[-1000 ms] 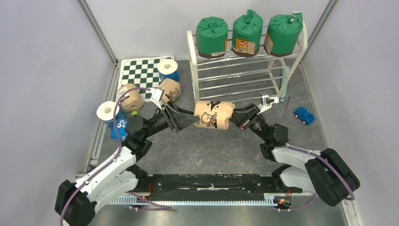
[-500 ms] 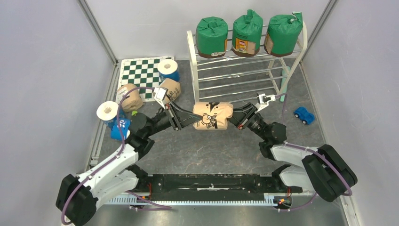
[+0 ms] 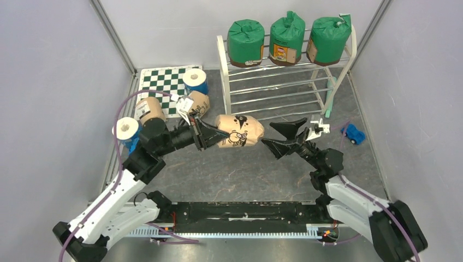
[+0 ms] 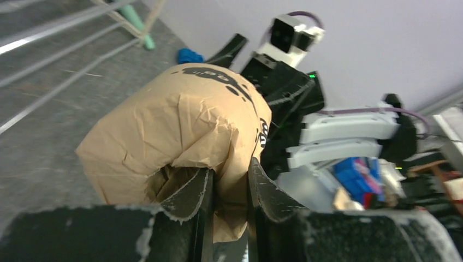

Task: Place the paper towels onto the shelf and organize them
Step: Pick up the paper towel from the center of the board.

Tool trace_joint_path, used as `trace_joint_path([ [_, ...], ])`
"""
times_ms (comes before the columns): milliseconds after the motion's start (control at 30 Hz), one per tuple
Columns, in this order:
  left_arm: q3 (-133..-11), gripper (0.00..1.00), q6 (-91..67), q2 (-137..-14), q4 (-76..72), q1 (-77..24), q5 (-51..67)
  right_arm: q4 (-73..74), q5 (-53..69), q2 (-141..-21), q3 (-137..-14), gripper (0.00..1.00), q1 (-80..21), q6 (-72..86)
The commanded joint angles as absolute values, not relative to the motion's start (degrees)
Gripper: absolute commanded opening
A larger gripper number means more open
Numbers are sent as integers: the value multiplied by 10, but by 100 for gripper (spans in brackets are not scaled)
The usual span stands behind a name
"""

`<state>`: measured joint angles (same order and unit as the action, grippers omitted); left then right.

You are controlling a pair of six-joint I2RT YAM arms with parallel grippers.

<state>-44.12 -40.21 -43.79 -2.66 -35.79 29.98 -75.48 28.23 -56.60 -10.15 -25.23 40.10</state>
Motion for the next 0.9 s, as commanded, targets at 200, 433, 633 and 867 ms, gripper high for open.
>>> trace_joint_path([
  [200, -627, 9, -112, -521, 336, -359, 235, -362, 270, -428, -180, 98, -257, 12],
  [433, -679, 9, -44, -569, 362, -387, 296, -323, 266, -428, -224, 98, -365, -102],
  [633, -726, 9, 21, -622, 399, -475, 220, -306, 249, -462, -272, 98, -432, -131],
  [867, -759, 9, 37, -653, 403, -512, 191, -271, 245, -504, -307, 98, -465, -145],
])
